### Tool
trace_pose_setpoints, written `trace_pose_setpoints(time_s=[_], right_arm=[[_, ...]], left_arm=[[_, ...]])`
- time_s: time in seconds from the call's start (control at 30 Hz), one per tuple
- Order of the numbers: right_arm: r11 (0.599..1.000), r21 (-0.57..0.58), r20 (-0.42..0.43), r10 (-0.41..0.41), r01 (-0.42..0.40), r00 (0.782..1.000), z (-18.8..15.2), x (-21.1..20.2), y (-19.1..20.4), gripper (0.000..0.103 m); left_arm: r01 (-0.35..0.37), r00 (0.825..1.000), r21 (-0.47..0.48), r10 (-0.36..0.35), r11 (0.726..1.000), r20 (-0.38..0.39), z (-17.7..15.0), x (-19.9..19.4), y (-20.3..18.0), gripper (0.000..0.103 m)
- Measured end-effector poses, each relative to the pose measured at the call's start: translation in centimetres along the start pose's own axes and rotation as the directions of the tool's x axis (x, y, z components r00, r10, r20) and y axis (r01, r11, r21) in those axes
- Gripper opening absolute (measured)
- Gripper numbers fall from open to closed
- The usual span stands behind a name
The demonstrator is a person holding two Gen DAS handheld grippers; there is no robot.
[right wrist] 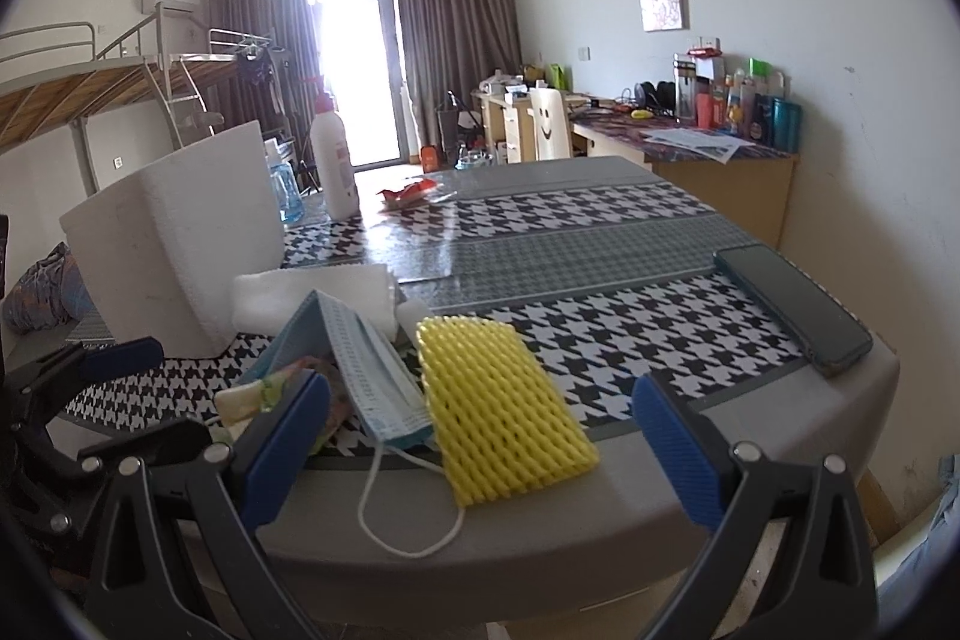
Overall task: Organize soft objects
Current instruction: 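Move left tool toward the floral cloth while right tool approaches the yellow foam net, then close left gripper on the rolled floral cloth while right gripper grasps the yellow foam net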
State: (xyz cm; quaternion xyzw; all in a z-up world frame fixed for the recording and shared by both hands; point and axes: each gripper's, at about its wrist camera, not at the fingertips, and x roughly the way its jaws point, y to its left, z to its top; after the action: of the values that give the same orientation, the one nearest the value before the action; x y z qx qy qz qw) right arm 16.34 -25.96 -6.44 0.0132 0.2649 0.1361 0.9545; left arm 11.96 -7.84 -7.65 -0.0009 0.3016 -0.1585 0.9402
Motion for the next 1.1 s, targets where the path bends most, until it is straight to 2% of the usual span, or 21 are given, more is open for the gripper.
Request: trace_pose_setpoints(time_s=[0.17, 0.27, 0.47, 0.63, 0.7, 0.77, 0.8, 0.87, 0.93, 1.1], right_arm=[[1.000, 0.005, -0.008, -0.011, 0.011, 1.000, -0.1, 0.3, -0.5, 0.102], [1.000, 0.013, -0.016, -0.017, 0.017, 1.000, -0.2, 0.6, -0.9, 0.102], [1.000, 0.017, -0.056, -0.018, 0.019, 0.998, -0.2, 1.9, -1.8, 0.102], [1.000, 0.018, -0.063, 0.002, -0.001, 0.998, -0.4, 2.4, -1.9, 0.102], [1.000, 0.018, -0.069, -0.002, 0.003, 0.998, -0.4, 2.7, -1.9, 0.102], [1.000, 0.027, -0.080, 0.006, -0.004, 0.997, -0.5, 2.9, -2.1, 0.099], [1.000, 0.030, -0.084, 0.005, -0.002, 0.996, -0.5, 2.9, -2.3, 0.098], [1.000, 0.030, -0.101, 0.000, 0.003, 0.995, -0.6, 3.2, -2.4, 0.090], [0.999, 0.033, -0.125, 0.000, 0.004, 0.992, -0.7, 3.5, -2.5, 0.085], [1.000, 0.024, -0.141, 0.003, 0.000, 0.990, -1.1, 3.7, -2.3, 0.083]], left_arm=[[0.005, 0.999, 0.021, -0.004, 1.000, -0.039, -0.1, 1.3, -0.6, 0.086], [-0.025, 0.998, 0.035, 0.027, 0.999, -0.059, -0.4, 1.9, -0.8, 0.080], [-0.049, 0.994, 0.055, 0.055, 0.997, -0.098, -1.0, 3.2, -1.1, 0.072], [-0.077, 0.992, 0.064, 0.083, 0.995, -0.096, -1.0, 3.5, -1.1, 0.071], [-0.077, 0.991, 0.068, 0.084, 0.995, -0.103, -1.1, 3.6, -1.1, 0.065], [-0.089, 0.990, 0.075, 0.096, 0.993, -0.103, -1.1, 3.7, -1.1, 0.064], [-0.091, 0.990, 0.077, 0.099, 0.993, -0.103, -1.2, 3.7, -1.1, 0.060], [-0.082, 0.989, 0.073, 0.090, 0.994, -0.113, -1.2, 3.9, -1.0, 0.053], [-0.083, 0.989, 0.077, 0.092, 0.994, -0.116, -1.3, 4.0, -1.0, 0.052], [-0.079, 0.990, 0.081, 0.088, 0.994, -0.112, -1.3, 3.9, -1.0, 0.043]])
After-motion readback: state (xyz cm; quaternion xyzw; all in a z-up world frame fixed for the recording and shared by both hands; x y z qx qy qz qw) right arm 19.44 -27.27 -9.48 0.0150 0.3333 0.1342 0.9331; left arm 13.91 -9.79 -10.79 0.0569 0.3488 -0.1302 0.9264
